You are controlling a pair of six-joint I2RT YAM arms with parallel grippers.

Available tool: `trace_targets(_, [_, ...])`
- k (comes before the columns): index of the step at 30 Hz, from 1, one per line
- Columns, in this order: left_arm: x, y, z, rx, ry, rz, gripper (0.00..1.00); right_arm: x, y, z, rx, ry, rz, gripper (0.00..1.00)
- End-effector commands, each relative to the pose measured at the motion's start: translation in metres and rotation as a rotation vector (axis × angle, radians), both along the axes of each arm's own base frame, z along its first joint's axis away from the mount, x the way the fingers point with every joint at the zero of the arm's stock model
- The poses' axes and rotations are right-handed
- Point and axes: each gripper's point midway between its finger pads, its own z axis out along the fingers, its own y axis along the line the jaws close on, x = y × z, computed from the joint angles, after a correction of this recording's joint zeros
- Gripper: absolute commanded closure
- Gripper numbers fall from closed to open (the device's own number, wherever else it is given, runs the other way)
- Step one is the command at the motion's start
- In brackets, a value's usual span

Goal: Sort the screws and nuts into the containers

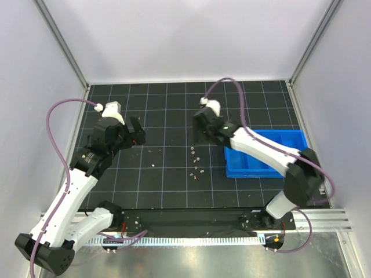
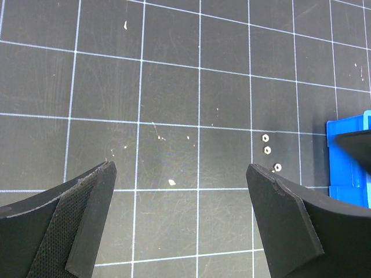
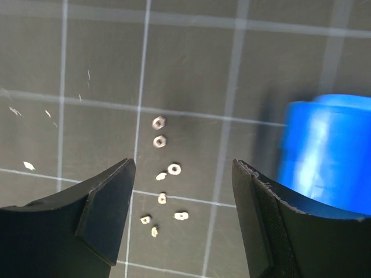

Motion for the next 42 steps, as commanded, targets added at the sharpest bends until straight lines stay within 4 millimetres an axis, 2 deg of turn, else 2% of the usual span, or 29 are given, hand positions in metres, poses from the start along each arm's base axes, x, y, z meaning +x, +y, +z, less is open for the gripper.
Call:
trace_targets(1, [0.005, -0.001, 0.01, -0.009, -0.042, -0.002, 0.0, 0.005, 0.033, -0.035, -0.015, 0.06, 0.032, 0.27])
trace_targets(3, [0.005, -0.001, 0.01, -0.009, -0.043, -0.001, 0.0, 0.004, 0.047, -0.047, -0.032, 0.081, 0.053, 0.29])
trace_targets(4, [0.005, -0.001, 0.01, -0.008, -0.043, 0.0, 0.0, 0.004, 0.049, -0.062, -0.057, 0.106, 0.054, 0.3])
trace_targets(6, [0.005, 0.0, 0.011, -0.007, -0.047, 0.004, 0.0, 0.004, 0.058, -0.073, -0.044, 0.122, 0.057, 0.3])
trace_targets(8, [0.005, 0.002, 0.011, -0.007, -0.05, 0.008, 0.0, 0.005, 0.061, -0.088, -0.044, 0.143, 0.057, 0.3])
trace_targets(11, [0.004, 0.003, 0.012, -0.004, -0.053, 0.014, 0.0, 0.006, 0.065, -0.099, -0.042, 0.159, 0.049, 0.35])
trace_targets(15, [0.005, 0.003, 0.012, -0.002, -0.053, 0.014, 0.0, 0.009, 0.071, -0.106, -0.032, 0.161, 0.053, 0.37])
trace_targets(24, [0.004, 0.005, 0.013, 0.003, -0.058, 0.023, 0.0, 0.016, 0.069, -0.122, -0.085, 0.173, 0.034, 0.45])
trace_targets(32, [0.004, 0.006, 0.013, 0.006, -0.057, 0.025, 0.0, 0.019, 0.062, -0.127, -0.122, 0.164, 0.013, 0.55])
trace_targets(37, [0.004, 0.005, 0.012, 0.006, -0.054, 0.022, 0.0, 0.017, 0.062, -0.133, -0.138, 0.183, 0.016, 0.65])
trace_targets(42, [0.004, 0.005, 0.013, 0.005, -0.057, 0.022, 0.0, 0.018, 0.06, -0.134, -0.15, 0.176, 0.019, 0.8])
